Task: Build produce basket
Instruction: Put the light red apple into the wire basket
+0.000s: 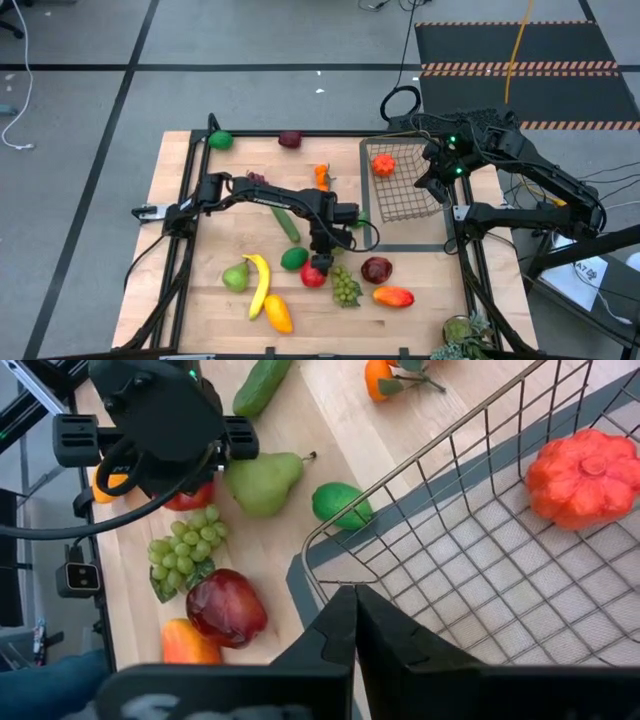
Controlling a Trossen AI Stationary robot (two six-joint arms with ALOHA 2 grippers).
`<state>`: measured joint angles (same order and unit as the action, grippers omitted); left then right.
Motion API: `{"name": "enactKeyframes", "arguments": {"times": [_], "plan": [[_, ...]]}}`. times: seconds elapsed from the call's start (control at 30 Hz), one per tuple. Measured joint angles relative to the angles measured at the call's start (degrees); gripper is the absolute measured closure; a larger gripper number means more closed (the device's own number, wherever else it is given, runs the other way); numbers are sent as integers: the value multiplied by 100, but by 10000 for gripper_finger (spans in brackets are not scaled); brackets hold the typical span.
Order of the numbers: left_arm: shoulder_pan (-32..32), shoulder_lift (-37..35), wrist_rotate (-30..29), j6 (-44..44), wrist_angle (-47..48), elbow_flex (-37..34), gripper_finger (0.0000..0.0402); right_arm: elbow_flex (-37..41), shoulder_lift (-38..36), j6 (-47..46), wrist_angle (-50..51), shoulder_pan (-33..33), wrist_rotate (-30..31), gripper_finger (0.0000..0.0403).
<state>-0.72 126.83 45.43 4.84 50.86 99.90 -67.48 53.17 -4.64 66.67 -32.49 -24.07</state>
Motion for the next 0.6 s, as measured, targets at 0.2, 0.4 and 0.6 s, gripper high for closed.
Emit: {"name": "enactKeyframes", "arguments": {"times": [0.2, 0.4, 0.6], "plan": [[-14, -174, -53, 281, 112, 0, 188, 0, 0, 125, -16, 0, 2, 403], [-59, -425, -77, 475, 438, 4, 250, 0, 0, 141, -46, 0, 2, 403], [-173, -479, -130, 691, 349, 4, 307, 0, 0, 255, -47, 0, 2, 403]]}}
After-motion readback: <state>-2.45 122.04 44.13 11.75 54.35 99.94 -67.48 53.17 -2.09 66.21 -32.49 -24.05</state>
